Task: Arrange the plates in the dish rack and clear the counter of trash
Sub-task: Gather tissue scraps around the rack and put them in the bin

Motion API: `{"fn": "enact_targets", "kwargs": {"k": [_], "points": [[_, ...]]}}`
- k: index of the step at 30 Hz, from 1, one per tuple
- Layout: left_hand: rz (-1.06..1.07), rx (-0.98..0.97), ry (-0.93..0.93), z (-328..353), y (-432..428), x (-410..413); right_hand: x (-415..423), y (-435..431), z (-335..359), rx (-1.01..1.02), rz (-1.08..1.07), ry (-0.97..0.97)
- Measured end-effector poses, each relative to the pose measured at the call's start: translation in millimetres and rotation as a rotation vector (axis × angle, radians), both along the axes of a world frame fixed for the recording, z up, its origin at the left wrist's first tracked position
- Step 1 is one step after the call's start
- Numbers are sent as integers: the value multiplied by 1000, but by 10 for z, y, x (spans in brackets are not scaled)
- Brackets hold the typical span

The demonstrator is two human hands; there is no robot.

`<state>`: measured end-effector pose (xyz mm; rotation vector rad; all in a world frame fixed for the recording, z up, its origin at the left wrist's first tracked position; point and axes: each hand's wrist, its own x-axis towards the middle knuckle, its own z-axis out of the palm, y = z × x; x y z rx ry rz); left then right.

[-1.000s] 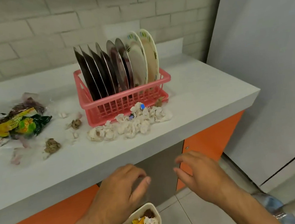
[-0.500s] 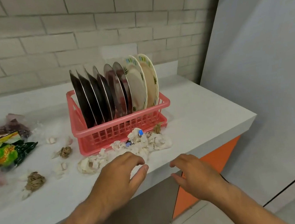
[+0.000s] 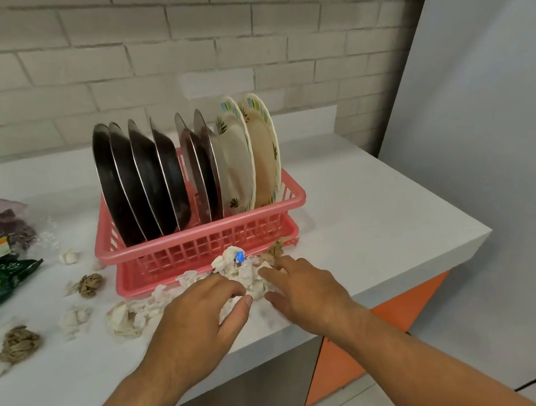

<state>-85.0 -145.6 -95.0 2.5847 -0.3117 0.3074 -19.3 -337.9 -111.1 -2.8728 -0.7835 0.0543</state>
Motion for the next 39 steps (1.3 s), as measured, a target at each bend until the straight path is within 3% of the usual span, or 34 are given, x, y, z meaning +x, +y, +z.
{"fn": "enact_targets", "kwargs": {"k": [6,10,17,23,35,39], "points": [[56,-19,19,-80,-124,36,89,-402,-246,-12,47,-34],[72,-23,20,-64,-210,35,73,-395,-200,143,8,-139],[102,3,10,-70,-190,35,132,-169,-230,54,-6,0],[109,-2,38,-67,-227,35,170,-262,-275,230,-139,137],[77,86,70,24,-345,192,442,-599,233,254,-233,19],[69,139,78,7,-432,271,456,-669,105,99,-243,75]]}}
